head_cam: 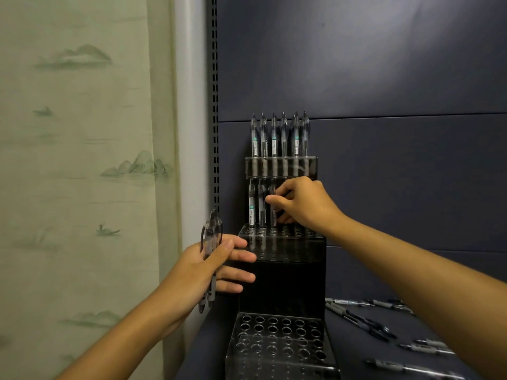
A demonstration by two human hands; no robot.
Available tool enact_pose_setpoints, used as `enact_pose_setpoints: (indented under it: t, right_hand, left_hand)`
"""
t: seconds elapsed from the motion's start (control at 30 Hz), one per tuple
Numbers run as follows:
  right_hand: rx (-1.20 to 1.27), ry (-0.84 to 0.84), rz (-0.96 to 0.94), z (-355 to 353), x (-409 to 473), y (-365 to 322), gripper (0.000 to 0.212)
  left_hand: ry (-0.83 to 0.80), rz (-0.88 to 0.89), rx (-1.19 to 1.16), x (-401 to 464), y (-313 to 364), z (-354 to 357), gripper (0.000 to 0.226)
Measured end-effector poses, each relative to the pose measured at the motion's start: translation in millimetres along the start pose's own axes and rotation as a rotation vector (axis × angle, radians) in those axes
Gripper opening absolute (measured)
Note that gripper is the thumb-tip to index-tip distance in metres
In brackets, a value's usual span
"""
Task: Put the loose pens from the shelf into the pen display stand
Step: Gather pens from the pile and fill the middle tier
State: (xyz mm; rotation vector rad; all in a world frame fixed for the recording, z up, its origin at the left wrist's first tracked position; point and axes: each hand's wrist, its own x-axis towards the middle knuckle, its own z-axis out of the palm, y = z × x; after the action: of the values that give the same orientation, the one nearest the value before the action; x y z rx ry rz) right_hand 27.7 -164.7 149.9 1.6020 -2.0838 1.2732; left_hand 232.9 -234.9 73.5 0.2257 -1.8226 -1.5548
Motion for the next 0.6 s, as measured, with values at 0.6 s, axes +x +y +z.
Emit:
enact_pose_setpoints:
  t: [0.6]
  right_hand:
    - [0.283, -0.313, -0.148, -11.9, -41.6, -40.6, 0.039]
  left_hand:
    - [-0.162, -0.032, -0.228, 17.5, 8.4, 33.4, 0.035]
